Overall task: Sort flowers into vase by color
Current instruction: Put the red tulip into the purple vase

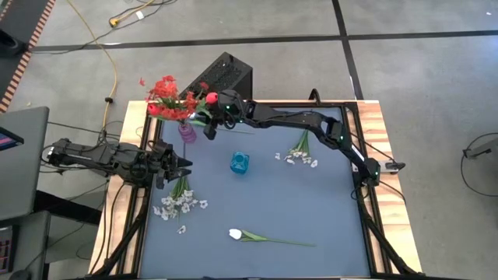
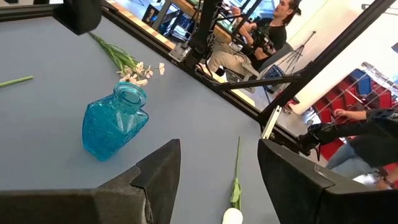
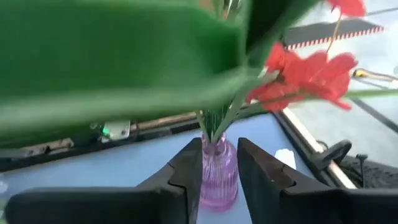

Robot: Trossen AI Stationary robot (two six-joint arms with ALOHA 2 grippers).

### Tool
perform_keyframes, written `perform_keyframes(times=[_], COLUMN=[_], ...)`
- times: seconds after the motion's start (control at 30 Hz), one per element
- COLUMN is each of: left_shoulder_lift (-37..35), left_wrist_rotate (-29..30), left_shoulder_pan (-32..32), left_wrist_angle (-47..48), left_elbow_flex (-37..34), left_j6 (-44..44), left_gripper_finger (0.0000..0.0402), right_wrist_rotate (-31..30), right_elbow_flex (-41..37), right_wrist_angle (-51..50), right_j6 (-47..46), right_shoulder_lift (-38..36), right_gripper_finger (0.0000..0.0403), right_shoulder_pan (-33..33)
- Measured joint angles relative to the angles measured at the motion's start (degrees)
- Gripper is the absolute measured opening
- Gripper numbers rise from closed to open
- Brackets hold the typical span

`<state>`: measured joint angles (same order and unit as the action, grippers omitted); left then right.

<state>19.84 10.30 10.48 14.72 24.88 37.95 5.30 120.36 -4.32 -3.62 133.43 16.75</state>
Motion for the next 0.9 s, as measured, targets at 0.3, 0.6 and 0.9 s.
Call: perform_keyframes(times=[0.3, 0.6, 0.9], left_shoulder_lift=[0.7, 14.6, 32.7], left_wrist_rotate=[0.4, 10.6, 26.8], left_shoulder_pan=[0.0, 0.0, 0.0], left_wrist_angle=[1.0, -7.8, 8.3], left_elbow_flex=[0.0, 5.1, 33.1], left_j6=[-1.3, -19.5, -38.1], left_gripper_finger=[0.0203, 0.0203, 0.0203], right_wrist_rotate=[4.9, 6.4, 6.6], right_elbow_flex=[0.0, 0.0, 0.0], right_wrist_angle=[-5.8, -13.2, -14.0], right_j6=[0.0, 3.5, 3.7], right_shoulder_lift=[-1.0, -3.7, -4.1], right_gripper_finger=[0.0164, 0.0164, 0.0164], right_shoulder_pan=[0.0, 1.2, 1.8])
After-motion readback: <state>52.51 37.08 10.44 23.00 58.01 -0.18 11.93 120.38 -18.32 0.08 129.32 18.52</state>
